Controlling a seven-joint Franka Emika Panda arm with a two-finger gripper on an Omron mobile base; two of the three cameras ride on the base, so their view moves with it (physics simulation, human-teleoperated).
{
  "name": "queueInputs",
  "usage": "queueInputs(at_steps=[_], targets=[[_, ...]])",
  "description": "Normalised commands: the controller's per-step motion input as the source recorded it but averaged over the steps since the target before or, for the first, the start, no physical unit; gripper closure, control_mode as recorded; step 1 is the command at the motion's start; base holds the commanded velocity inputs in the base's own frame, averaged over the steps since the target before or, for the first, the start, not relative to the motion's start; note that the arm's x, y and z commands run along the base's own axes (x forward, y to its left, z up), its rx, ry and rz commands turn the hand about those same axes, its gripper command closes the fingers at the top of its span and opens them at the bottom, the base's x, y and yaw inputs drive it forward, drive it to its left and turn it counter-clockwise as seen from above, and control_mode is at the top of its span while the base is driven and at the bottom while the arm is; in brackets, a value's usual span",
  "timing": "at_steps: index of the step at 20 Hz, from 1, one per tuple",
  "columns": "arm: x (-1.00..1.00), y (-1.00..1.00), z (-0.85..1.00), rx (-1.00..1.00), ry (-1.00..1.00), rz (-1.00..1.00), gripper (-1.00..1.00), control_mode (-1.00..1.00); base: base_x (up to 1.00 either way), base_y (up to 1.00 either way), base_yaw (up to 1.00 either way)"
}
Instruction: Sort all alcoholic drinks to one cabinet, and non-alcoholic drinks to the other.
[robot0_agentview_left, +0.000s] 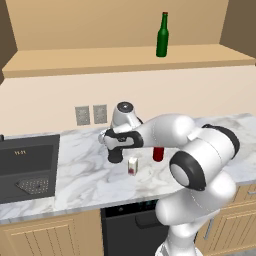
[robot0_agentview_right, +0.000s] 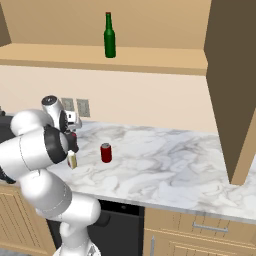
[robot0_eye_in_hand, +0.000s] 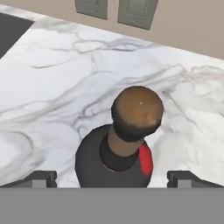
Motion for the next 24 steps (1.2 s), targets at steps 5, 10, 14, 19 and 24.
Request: queueInputs(at_steps=[5,10,14,19,24], targets=[[0.05,0.0,-0.03,0.0,0.0,-0.01,-1.0,-1.0,0.0,0.0,0.0],[0.07,0.0,-0.03,0.0,0.0,-0.01,-1.0,-1.0,0.0,0.0,0.0],[0.08,0.0,-0.03,0.0,0.0,-0.01,-1.0,-1.0,0.0,0.0,0.0],[0.08,0.02,-0.06,0.0,0.0,-0.01,-1.0,-1.0,0.0,0.0,0.0],[0.08,0.09,-0.12,0.0,0.0,0.0,-1.0,-1.0,0.0,0.0,0.0]])
